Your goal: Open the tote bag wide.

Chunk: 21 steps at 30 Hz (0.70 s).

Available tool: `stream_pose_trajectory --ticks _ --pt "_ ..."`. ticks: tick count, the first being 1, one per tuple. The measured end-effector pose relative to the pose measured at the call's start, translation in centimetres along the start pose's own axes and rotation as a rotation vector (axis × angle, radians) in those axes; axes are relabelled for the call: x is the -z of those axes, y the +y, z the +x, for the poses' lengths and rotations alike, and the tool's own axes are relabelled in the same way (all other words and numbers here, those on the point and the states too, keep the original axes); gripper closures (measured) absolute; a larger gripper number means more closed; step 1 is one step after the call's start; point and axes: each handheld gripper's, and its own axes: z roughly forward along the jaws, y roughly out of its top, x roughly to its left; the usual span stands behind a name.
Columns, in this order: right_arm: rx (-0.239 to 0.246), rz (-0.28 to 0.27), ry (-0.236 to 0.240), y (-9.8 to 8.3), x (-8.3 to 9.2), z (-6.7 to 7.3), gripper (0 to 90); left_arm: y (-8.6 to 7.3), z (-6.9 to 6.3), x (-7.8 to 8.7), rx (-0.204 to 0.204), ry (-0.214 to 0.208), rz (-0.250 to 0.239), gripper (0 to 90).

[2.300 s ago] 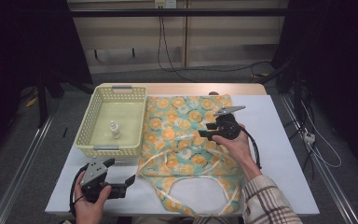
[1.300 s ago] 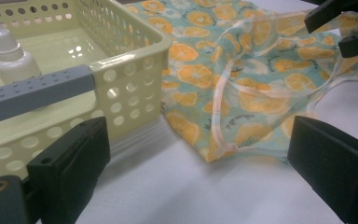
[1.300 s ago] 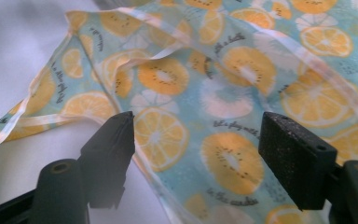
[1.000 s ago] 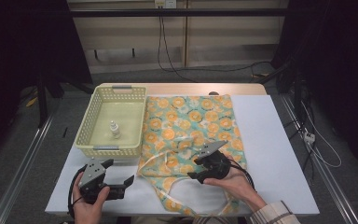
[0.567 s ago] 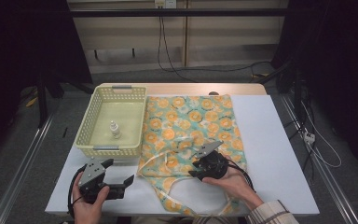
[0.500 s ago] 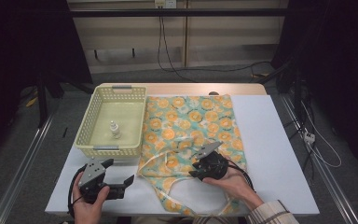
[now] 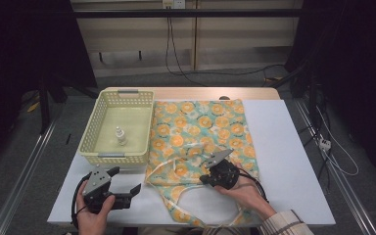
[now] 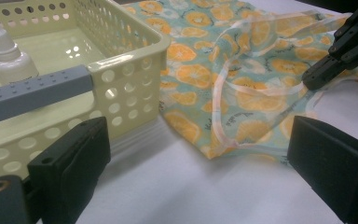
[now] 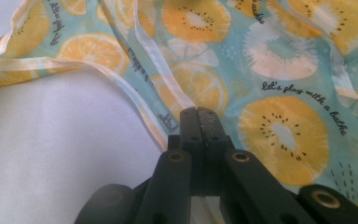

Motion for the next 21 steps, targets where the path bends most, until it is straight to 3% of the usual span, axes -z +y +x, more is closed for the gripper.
stream_pose_trajectory --ticks 8,14,17,21 --pt "-0.016 -0.037 -0.028 0.3 0.3 -0.1 90.0 0.0 0.0 0.1 0.008 0.000 -0.002 5.7" --pt "-0.040 -0.130 -0.041 0.8 1.7 -0.3 90.0 0.0 0.0 0.0 0.005 0.004 -0.001 5.6" --pt "-0.048 -0.197 -0.080 1.1 2.5 -0.4 90.0 0.0 0.0 0.1 -0.002 0.004 0.002 5.6" --pt "-0.054 -0.233 -0.091 1.5 3.0 -0.7 90.0 -0.1 0.0 0.1 0.000 0.007 0.001 5.6"
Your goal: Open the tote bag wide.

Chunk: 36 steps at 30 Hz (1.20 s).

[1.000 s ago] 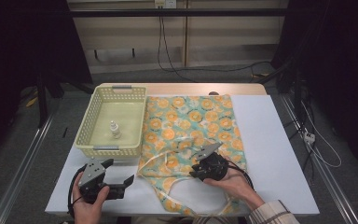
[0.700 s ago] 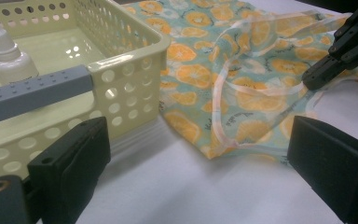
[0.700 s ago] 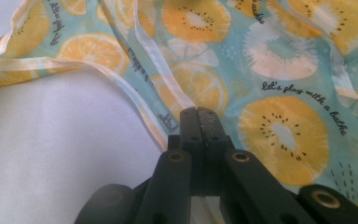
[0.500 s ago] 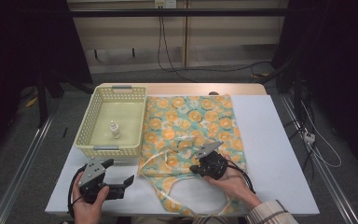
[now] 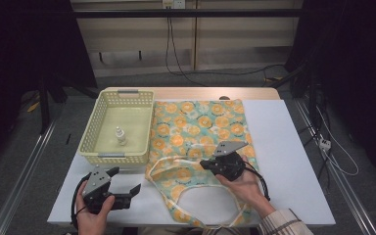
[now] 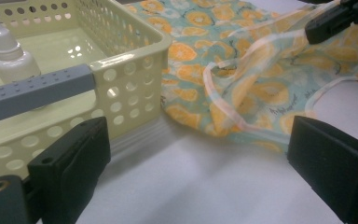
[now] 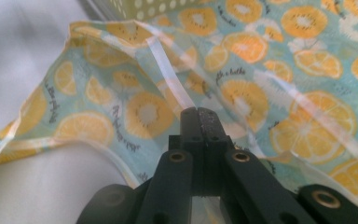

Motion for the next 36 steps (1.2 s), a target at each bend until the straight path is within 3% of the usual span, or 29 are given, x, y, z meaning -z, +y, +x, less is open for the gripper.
stream_pose_trajectory --ticks 9,22,25,31,36 --pt "-0.004 -0.064 0.001 1.7 1.3 -0.7 90.0 0.0 0.1 0.0 0.010 -0.001 -0.002 5.6" --pt "-0.010 -0.189 -0.011 5.5 2.9 -2.3 90.0 -0.3 0.3 0.3 0.019 0.012 0.001 5.8" --pt "0.008 -0.208 -0.010 6.4 3.2 -2.4 90.0 -0.3 0.3 0.2 0.016 0.016 0.002 5.8" --pt "0.001 -0.237 -0.010 6.8 3.6 -2.7 90.0 -0.2 0.5 0.4 0.038 0.031 0.003 6.3" --pt "0.006 -0.234 -0.006 6.6 3.6 -2.6 90.0 0.2 0.5 1.1 0.052 0.021 -0.013 8.3"
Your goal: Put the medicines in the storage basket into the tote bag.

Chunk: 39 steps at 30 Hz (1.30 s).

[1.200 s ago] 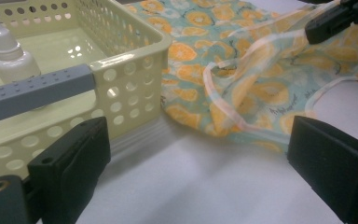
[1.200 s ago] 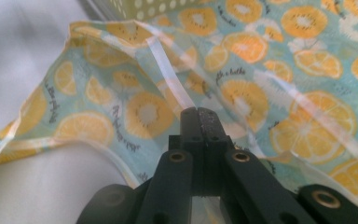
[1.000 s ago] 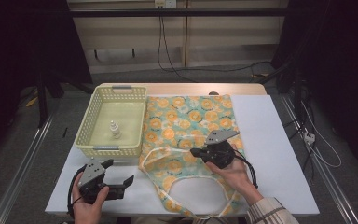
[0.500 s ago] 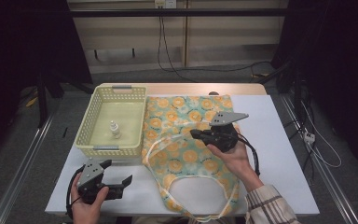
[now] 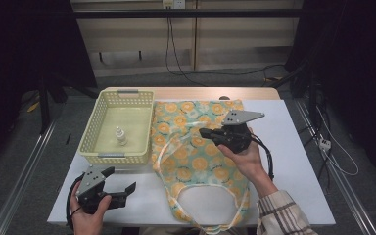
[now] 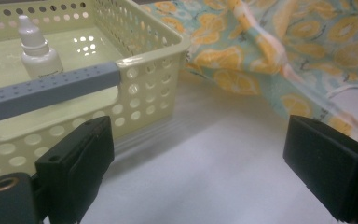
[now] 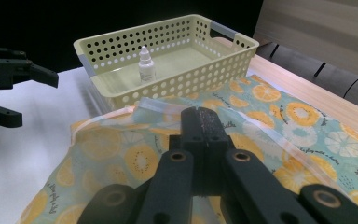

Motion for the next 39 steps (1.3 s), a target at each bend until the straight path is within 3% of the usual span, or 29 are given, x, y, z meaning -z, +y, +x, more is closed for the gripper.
stream_pose_trajectory --ticks 3,5,6,9,13,15,24,28,34,39 --pt "0.010 0.015 0.001 0.0 -0.2 0.1 90.0 0.4 0.1 0.1 -0.003 -0.011 0.001 8.3" --pt "0.004 0.011 0.000 0.0 -0.2 0.0 90.0 1.0 0.4 0.2 -0.050 -0.010 0.019 8.2" --pt "0.004 0.009 -0.001 0.0 -0.1 0.0 90.0 1.3 0.6 0.2 -0.054 -0.018 0.028 8.3" --pt "-0.002 0.006 0.003 -0.1 0.1 -0.1 90.0 1.6 1.2 0.3 -0.010 -0.044 0.037 7.5" --pt "-0.010 -0.006 0.015 -0.2 0.0 -0.3 90.0 2.3 2.1 -0.1 -0.029 -0.053 0.080 5.8" --pt "-0.009 -0.002 0.016 -0.2 -0.1 -0.4 90.0 2.8 2.5 -0.2 -0.013 -0.073 0.099 6.0" --pt "-0.016 -0.001 0.016 -0.4 -0.1 -0.6 90.0 5.3 4.0 -1.5 -0.104 -0.023 0.143 5.8" --pt "-0.013 0.004 0.017 -0.5 -0.2 -0.5 90.0 5.9 5.3 -2.6 -0.066 -0.022 0.148 8.5" --pt "-0.010 0.009 0.021 -0.6 -0.4 -0.4 90.0 7.0 6.8 -3.5 -0.093 0.019 0.149 8.2" --pt "-0.016 0.013 0.017 -0.6 -0.5 -0.6 90.0 8.1 7.7 -4.3 -0.132 0.041 0.189 10.4"
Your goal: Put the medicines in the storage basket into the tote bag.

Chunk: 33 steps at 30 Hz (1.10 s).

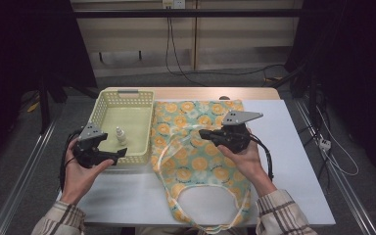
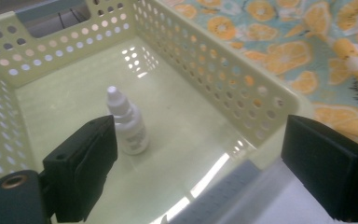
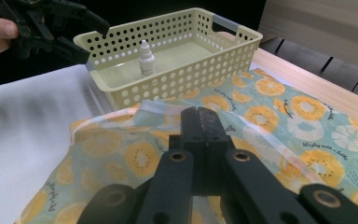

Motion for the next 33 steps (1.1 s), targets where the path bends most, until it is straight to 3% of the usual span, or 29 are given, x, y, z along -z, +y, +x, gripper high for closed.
stream_pose_trajectory --ticks 4,9,17,24,28,31,33 --pt "-0.001 -0.004 0.001 0.0 0.0 -0.1 90.0 0.7 0.9 -0.7 -0.002 0.023 0.023 12.3" --pt "0.003 0.003 0.006 0.0 -0.2 0.1 90.0 1.3 1.7 -1.5 0.038 0.035 0.038 15.1" --pt "0.008 0.016 0.017 -0.1 -0.7 0.3 90.0 2.2 3.3 -3.7 0.036 0.069 0.140 19.2" --pt "0.008 0.024 0.023 -0.3 -0.8 0.3 90.0 2.9 4.3 -5.8 0.040 0.048 0.215 25.6" --pt "0.010 0.023 0.022 -0.3 -0.8 0.3 90.0 3.2 4.8 -6.8 0.019 0.038 0.225 26.8" --pt "0.009 0.022 0.022 -0.3 -0.8 0.3 90.0 3.4 5.0 -7.2 0.014 0.059 0.254 29.8" --pt "0.010 0.024 0.023 -0.3 -0.8 0.3 90.0 3.6 5.1 -7.7 0.000 0.044 0.277 31.5"
